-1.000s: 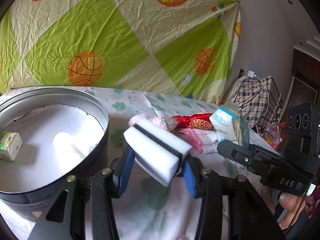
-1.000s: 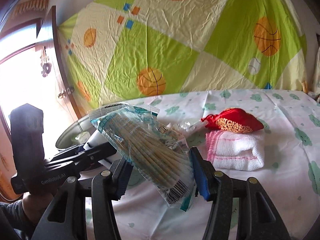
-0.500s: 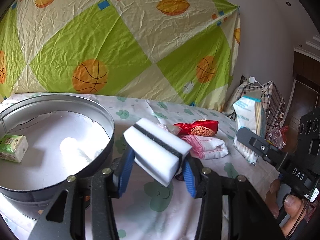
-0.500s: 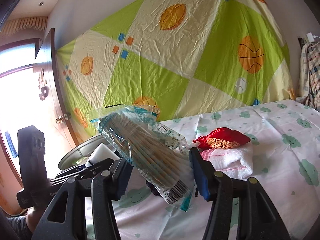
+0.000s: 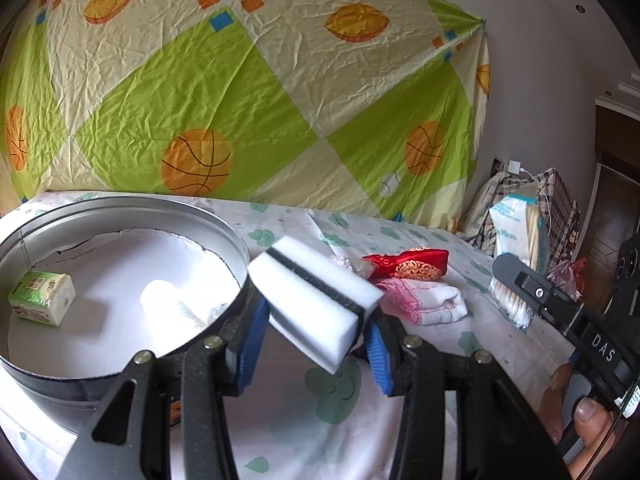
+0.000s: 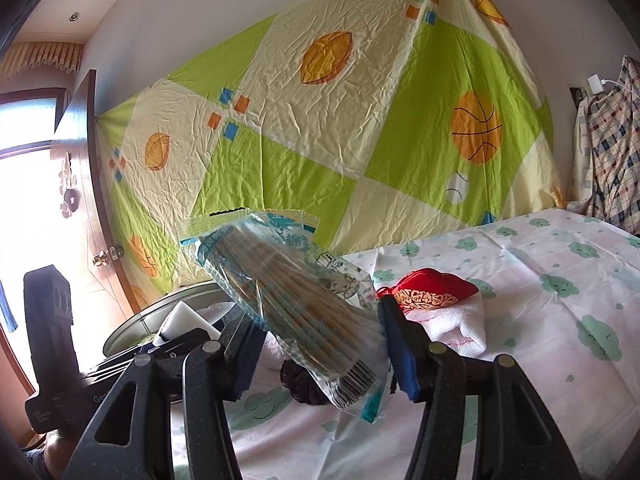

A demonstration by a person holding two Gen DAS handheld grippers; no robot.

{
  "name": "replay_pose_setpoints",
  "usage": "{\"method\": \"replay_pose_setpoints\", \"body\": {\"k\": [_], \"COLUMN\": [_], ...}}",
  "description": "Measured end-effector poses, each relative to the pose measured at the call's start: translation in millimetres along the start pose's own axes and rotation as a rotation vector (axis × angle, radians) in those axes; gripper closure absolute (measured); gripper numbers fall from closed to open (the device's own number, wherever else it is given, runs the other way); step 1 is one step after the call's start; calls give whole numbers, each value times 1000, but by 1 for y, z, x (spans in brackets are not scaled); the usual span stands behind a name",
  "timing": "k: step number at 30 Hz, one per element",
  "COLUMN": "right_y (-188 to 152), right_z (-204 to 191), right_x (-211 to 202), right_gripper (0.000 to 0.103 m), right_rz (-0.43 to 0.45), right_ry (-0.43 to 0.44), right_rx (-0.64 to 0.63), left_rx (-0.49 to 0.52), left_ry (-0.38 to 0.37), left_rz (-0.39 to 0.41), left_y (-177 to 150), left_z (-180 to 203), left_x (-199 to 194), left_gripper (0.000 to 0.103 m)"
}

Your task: Organize soft objects

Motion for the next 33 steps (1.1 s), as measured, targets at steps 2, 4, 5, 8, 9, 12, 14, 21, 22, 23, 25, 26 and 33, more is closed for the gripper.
{"method": "replay_pose_setpoints", "body": {"k": [2, 4, 5, 8, 9, 12, 14, 21, 22, 23, 25, 26, 33], "right_y": [0, -1, -2, -3, -4, -5, -6, -9, -9, -10, -10, -11, -14], "right_z": [-3, -7, -9, -15, -17, -22, -26, -35, -35, -36, -37, -38, -43], "right_x": [-1, -1, -1, 0, 1, 4, 5, 9, 9, 10, 11, 11, 13], "right_gripper": [45, 45, 45, 45, 45, 45, 45, 45, 45, 45, 45, 45, 45], "right_rz": [11, 20, 21, 22, 21, 14, 10, -1, -3, -5, -5, -6, -11], "right_ry": [-6, -6, -5, 1, 4, 14, 21, 36, 38, 40, 42, 44, 52], "right_rx": [-6, -14, -16, -20, -20, -23, -26, -29, -28, -27, -25, -26, -35], "left_rx": [1, 3, 5, 10, 13, 18, 18, 21, 24, 27, 28, 27, 45], "left_ry": [7, 16, 18, 28, 30, 35, 39, 45, 46, 47, 48, 48, 56], "left_rz": [6, 10, 11, 21, 23, 28, 32, 44, 47, 49, 53, 55, 98], "left_y": [0, 1, 1, 1, 1, 1, 2, 2, 2, 2, 3, 3, 5], "left_z": [-2, -5, -6, -8, -9, -11, -12, -17, -17, -17, -18, -18, -21], "left_x": [-2, -4, -5, -9, -10, -11, -12, -17, -17, -18, -19, -20, -29], "left_gripper": [58, 58, 58, 58, 58, 58, 58, 58, 58, 58, 58, 58, 58]}}
Point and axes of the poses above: each gripper's, at about its wrist camera, not at the fingertips, and x roughly the way its jaws point, z to its right, y to its top, the point moved 3 cm from there along x, roughly the way its jaws point, and after that the axes turned 11 degrees about z, right-handed, at the moved point
